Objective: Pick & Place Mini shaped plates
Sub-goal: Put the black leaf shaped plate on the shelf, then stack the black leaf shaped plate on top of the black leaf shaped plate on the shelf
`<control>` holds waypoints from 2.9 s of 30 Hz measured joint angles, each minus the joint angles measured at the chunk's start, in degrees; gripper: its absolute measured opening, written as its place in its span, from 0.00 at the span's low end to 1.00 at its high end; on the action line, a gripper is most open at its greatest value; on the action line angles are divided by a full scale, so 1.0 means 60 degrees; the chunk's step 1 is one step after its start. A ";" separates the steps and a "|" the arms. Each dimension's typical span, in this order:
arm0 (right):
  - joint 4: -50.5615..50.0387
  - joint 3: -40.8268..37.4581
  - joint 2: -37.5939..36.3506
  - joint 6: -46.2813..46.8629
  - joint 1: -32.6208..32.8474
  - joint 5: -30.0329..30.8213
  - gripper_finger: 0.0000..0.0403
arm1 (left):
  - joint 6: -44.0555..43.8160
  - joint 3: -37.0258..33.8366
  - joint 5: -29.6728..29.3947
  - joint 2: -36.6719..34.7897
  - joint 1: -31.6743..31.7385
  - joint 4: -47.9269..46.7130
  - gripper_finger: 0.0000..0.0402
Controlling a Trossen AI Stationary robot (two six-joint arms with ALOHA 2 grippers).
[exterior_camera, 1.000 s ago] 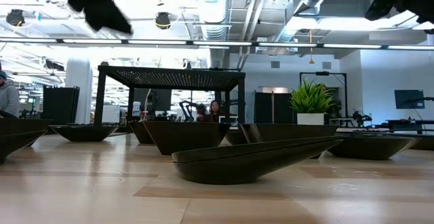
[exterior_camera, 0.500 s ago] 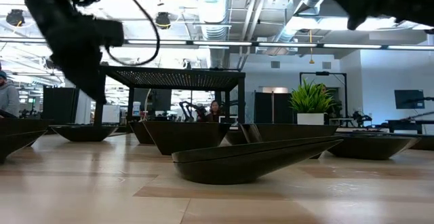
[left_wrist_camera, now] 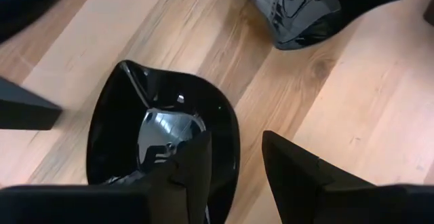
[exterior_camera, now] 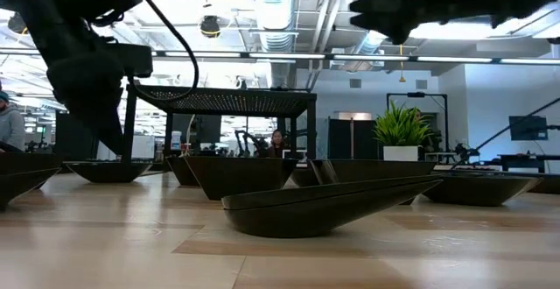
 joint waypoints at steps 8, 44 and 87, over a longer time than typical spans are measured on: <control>0.0022 0.0628 0.1072 0.0000 -0.0254 0.0002 0.55 | 0.0004 -0.0665 -0.0047 0.0023 0.0000 0.0491 0.30; 0.0161 0.0743 0.1197 -0.0084 -0.0302 -0.0003 0.52 | 0.6338 0.3846 -0.3795 -0.0379 0.0065 0.0186 0.02; 0.0075 0.0743 0.1193 -0.0093 -0.0297 -0.0077 0.48 | 0.7779 0.3155 -0.0942 -0.2270 0.4533 -0.0523 0.25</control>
